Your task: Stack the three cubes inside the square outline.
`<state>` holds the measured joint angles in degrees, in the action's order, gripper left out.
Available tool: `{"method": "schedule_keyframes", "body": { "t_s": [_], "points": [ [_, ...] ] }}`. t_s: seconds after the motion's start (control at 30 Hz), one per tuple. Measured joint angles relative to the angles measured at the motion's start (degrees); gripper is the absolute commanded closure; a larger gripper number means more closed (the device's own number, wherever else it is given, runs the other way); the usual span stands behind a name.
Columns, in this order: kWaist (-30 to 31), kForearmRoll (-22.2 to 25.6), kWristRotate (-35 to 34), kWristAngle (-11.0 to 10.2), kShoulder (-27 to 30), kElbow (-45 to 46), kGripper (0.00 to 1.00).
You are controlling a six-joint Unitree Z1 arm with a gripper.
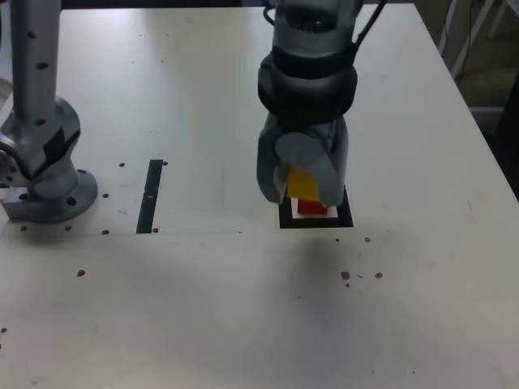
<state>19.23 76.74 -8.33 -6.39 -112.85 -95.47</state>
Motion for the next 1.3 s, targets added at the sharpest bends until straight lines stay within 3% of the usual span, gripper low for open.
{"method": "schedule_keyframes", "body": {
  "t_s": [0.23,0.47,0.9,1.17,1.3],
  "points": [
    [-3.25,-2.19,2.01,-1.24,-1.13,1.03,0.61],
    [-6.88,-3.68,3.65,-1.18,-1.41,3.51,0.61],
    [-8.27,-7.08,4.97,-0.28,-1.88,5.89,0.6],
    [-9.11,-7.1,5.52,-0.31,-2.35,6.34,0.48],
    [-9.25,-7.15,6.12,-0.29,-2.36,6.34,0.3]
  ]
}}
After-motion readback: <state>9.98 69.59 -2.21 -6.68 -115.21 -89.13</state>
